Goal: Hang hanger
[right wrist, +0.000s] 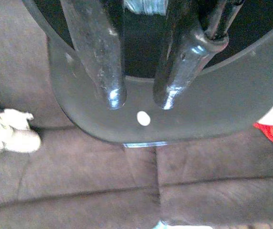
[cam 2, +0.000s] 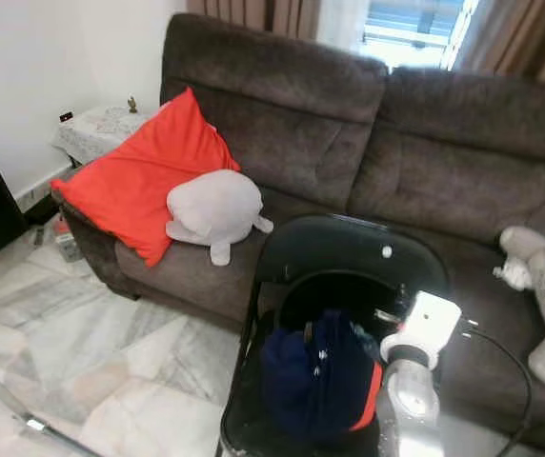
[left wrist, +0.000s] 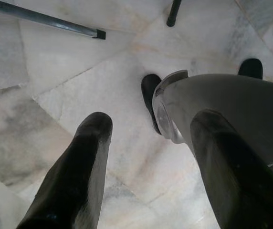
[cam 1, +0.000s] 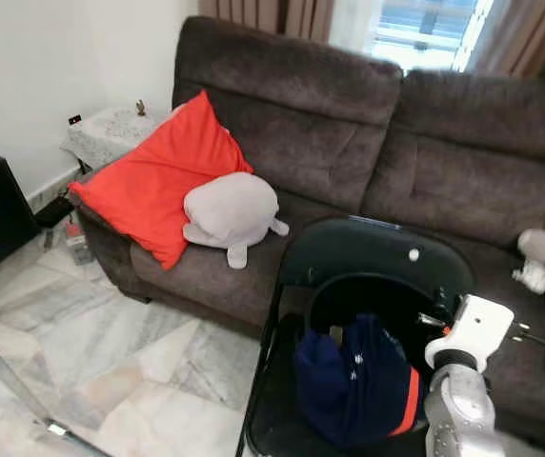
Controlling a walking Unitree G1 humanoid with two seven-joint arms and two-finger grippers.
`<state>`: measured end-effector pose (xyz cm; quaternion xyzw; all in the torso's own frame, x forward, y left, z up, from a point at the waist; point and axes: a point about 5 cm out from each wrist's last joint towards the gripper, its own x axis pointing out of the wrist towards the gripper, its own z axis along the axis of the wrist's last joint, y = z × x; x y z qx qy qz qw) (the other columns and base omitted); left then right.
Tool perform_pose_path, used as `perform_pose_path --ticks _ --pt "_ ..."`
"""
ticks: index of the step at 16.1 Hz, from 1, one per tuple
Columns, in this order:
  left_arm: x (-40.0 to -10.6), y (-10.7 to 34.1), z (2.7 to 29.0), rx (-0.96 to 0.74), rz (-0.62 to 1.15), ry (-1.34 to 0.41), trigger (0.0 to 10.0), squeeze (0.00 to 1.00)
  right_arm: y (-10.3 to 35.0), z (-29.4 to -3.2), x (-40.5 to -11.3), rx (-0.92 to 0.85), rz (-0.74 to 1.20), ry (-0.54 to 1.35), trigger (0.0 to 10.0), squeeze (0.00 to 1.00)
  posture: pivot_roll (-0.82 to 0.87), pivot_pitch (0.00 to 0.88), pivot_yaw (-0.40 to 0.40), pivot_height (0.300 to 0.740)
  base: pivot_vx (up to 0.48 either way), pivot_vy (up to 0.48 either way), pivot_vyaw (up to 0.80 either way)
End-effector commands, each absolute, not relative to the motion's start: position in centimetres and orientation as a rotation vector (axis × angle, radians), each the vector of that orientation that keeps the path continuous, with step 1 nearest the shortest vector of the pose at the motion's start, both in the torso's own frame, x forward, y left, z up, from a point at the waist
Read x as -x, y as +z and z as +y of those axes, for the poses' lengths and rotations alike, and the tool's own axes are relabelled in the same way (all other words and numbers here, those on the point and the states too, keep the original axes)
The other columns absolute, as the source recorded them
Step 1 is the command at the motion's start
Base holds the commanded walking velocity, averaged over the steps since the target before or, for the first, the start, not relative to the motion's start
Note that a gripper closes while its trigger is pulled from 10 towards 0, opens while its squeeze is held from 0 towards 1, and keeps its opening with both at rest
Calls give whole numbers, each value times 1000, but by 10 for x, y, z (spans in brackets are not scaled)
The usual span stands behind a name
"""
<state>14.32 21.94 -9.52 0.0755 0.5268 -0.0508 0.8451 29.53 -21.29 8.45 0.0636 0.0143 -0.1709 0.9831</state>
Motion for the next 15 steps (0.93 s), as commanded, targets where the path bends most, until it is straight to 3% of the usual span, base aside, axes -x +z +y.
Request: perform_pose_path --ticks 1,2,6,9,11,14,15 --pt "-140 -97 216 -160 1125 -120 10000 0 91 -221 -293 -149 10 -362 10000 0 -50 0 -44 740 0 0 0" --pt "-141 -97 216 -159 1125 -121 10000 0 91 -222 -289 -302 20 -400 10000 0 -53 0 -48 740 0 0 0" --pt "-141 -97 216 -156 1124 -125 10000 0 90 -212 -275 -609 93 -361 10000 0 -62 0 -48 740 0 0 0" --pt "-142 -97 216 -155 1123 -123 10000 0 104 -227 -270 -220 91 -273 10000 0 -67 0 -50 740 0 0 0" --pt "-142 -96 216 -155 1123 -122 10000 0 138 -269 -265 219 -4 -250 10000 0 -75 0 -49 740 0 0 0" --pt "-142 -96 216 -158 1125 -131 10000 0 156 -277 -264 696 -19 61 10000 0 -89 1 -44 740 0 0 0" --pt "-142 -96 217 -157 1124 -130 10000 0 154 -275 -263 758 -7 128 10000 0 -89 1 -44 740 0 0 0"
